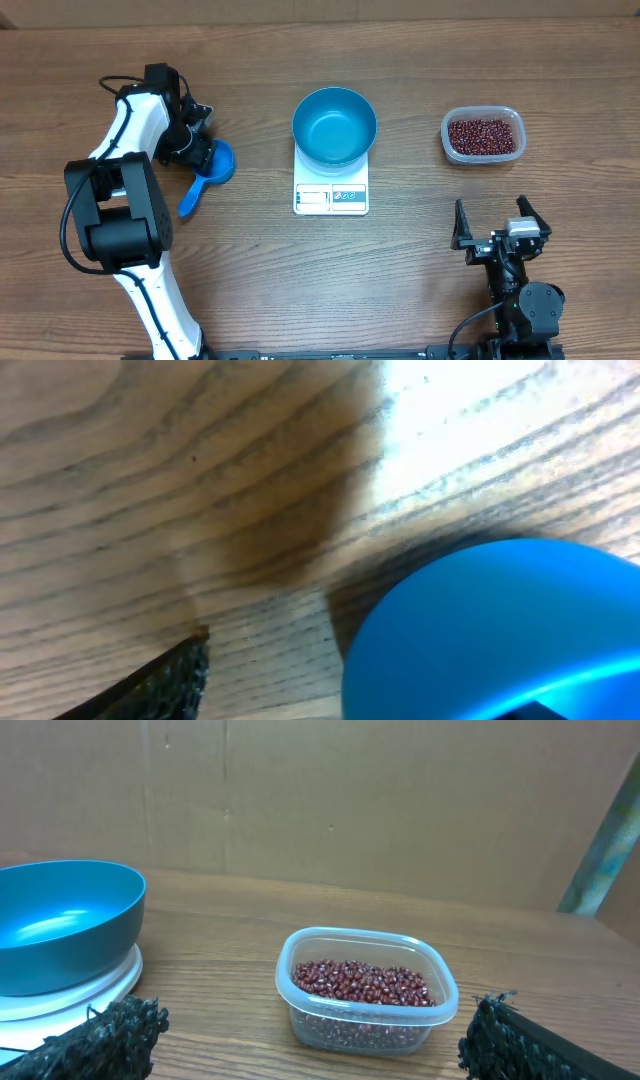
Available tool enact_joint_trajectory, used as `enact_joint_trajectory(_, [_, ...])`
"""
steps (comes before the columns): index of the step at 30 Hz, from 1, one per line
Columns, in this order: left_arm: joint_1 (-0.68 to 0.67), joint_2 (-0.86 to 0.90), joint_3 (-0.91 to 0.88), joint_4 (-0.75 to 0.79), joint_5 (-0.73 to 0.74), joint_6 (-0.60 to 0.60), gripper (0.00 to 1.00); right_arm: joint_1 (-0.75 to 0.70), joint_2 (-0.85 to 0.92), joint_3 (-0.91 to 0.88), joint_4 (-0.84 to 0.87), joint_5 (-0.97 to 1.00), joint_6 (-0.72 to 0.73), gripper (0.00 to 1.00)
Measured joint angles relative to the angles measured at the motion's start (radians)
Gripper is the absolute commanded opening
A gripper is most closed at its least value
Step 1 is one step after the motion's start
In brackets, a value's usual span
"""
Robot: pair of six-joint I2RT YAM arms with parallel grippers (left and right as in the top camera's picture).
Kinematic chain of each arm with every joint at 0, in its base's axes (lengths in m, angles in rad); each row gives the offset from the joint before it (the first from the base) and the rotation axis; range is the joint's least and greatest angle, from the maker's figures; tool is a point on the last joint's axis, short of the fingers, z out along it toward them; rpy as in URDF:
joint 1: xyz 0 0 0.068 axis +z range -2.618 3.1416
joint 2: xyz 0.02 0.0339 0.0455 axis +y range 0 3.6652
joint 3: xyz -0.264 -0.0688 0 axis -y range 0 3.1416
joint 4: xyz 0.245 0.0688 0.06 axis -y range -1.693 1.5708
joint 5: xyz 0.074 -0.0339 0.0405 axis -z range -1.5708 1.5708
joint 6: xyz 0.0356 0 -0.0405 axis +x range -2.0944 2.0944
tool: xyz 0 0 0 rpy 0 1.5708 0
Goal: Scoop item into bowl and weigh 150g on scale
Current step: 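Close the left gripper on the blue scoop's cup rim, then lift the blue scoop with the left gripper over the teal bowl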
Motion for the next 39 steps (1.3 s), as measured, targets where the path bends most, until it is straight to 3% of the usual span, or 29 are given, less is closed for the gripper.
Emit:
enact_joint_trajectory(4, [0.000, 0.000, 0.000, 0.030, 0.007, -0.001, 0.63, 0.000, 0.000, 0.000, 0.000, 0.000, 0.000, 1.00])
enact_joint_trajectory(8, [0.000, 0.000, 0.000, 0.048, 0.016, -0.002, 0.36, 0.000, 0.000, 0.000, 0.000, 0.000, 0.000, 1.00])
enact_joint_trajectory(11, [0.000, 0.000, 0.000, 0.048, 0.020, 0.002, 0.24, 0.000, 0.000, 0.000, 0.000, 0.000, 0.000, 1.00])
enact_joint_trajectory(17, [0.000, 0.000, 0.000, 0.050, 0.021, 0.004, 0.19, 0.000, 0.000, 0.000, 0.000, 0.000, 0.000, 1.00])
enact_joint_trajectory(22, [0.001, -0.002, 0.000, 0.054, 0.015, 0.003, 0.04, 0.000, 0.000, 0.000, 0.000, 0.000, 0.000, 1.00])
enact_joint_trajectory(39, [0.005, -0.009, 0.000, 0.016, 0.023, 0.003, 0.04, 0.000, 0.000, 0.000, 0.000, 0.000, 0.000, 1.00])
